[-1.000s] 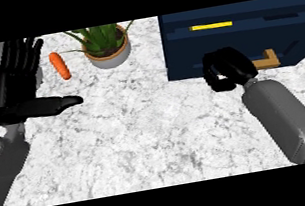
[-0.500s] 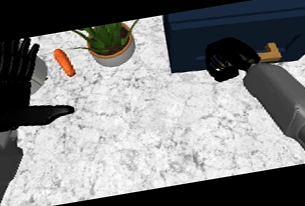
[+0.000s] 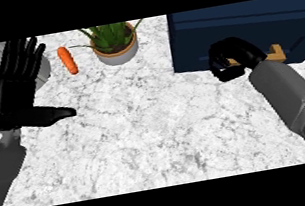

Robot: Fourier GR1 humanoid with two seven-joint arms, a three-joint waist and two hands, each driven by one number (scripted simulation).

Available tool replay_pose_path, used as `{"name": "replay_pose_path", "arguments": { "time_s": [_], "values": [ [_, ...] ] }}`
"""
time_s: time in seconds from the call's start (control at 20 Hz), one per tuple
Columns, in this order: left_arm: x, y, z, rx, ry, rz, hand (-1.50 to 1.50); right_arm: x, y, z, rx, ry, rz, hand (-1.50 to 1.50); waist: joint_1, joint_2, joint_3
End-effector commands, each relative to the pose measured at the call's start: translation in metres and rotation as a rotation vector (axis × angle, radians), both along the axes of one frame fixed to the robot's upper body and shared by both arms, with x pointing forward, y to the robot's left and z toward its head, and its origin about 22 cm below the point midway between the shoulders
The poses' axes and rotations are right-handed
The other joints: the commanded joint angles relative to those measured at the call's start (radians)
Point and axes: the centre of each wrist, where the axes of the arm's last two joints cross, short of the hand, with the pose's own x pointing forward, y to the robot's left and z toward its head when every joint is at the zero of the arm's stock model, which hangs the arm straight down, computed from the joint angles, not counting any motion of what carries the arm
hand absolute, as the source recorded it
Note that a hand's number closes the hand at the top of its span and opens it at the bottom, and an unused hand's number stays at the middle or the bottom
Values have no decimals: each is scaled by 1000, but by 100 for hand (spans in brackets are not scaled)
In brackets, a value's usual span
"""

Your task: Pick up the cup, place it into the drawer and close the drawer

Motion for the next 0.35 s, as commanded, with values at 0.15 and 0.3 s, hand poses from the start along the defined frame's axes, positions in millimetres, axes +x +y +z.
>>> {"name": "replay_pose_path", "arguments": {
  "time_s": [0.15,0.3],
  "values": [
    [-4,-4,-13,-3,3,-23,-150,21,-27,47,-5,-85,-177,150,35,44,9],
    [-4,-4,-19,-9,26,-15,-150,18,-40,46,-6,-91,-163,150,29,45,9]
  ]
}}
